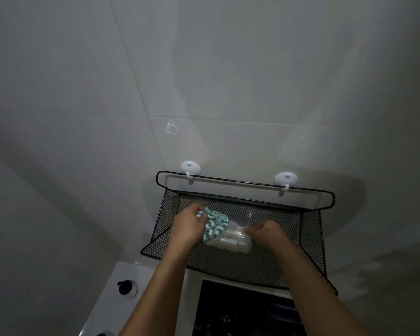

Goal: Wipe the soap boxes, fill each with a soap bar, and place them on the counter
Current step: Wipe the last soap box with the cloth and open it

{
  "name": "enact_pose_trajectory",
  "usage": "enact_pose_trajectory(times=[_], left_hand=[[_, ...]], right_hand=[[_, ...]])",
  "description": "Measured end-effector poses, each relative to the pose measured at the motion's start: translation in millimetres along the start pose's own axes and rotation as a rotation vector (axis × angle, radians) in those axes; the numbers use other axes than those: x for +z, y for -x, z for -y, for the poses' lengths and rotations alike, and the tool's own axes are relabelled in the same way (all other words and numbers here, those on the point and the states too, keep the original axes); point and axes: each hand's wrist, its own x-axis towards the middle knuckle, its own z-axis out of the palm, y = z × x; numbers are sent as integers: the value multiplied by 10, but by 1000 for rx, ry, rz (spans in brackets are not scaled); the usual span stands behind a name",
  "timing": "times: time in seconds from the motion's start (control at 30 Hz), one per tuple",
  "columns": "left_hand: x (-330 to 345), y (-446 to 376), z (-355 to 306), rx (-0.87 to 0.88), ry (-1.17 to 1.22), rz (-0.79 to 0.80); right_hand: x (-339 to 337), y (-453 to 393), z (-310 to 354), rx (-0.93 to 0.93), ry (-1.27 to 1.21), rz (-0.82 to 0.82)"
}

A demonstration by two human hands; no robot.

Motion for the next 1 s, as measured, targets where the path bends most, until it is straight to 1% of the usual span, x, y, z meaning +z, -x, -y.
enact_pose_trajectory(times=[0.03,0.1,0.23,0.3,0.37,0.43,0.53,0.63,0.7,0.77,0.8,0.83,0.9,1.0], left_hand=[[36,-14,5,-19,9,36],[77,-19,17,-35,35,57],[67,19,56,-69,270,101],[25,73,67,-45,334,76],[-23,141,74,22,345,16],[-81,224,70,54,397,-30],[-148,328,16,106,452,-89],[-188,409,-74,241,361,-137],[-198,493,-163,352,298,-170],[-176,572,-252,504,190,-259],[-145,607,-297,581,127,-270],[-114,637,-337,603,81,-241],[-89,702,-414,567,64,-160],[-117,732,-428,748,-41,-247]], right_hand=[[18,-12,-8,16,-52,0],[52,-24,-44,33,-196,-6],[27,69,-90,40,-473,-60],[-30,161,-83,30,-621,-35],[-95,277,-84,14,-741,6],[-157,410,-104,-20,-861,63],[-248,575,-117,-50,-987,132],[-328,678,-92,-57,-1027,170],[-366,733,-66,-98,-1032,185],[-389,775,-48,-147,-1048,176],[-395,791,-40,-169,-1053,166],[-401,803,-30,-190,-1052,152],[-419,827,0,-230,-1044,115],[-451,855,43,-283,-1005,66]])
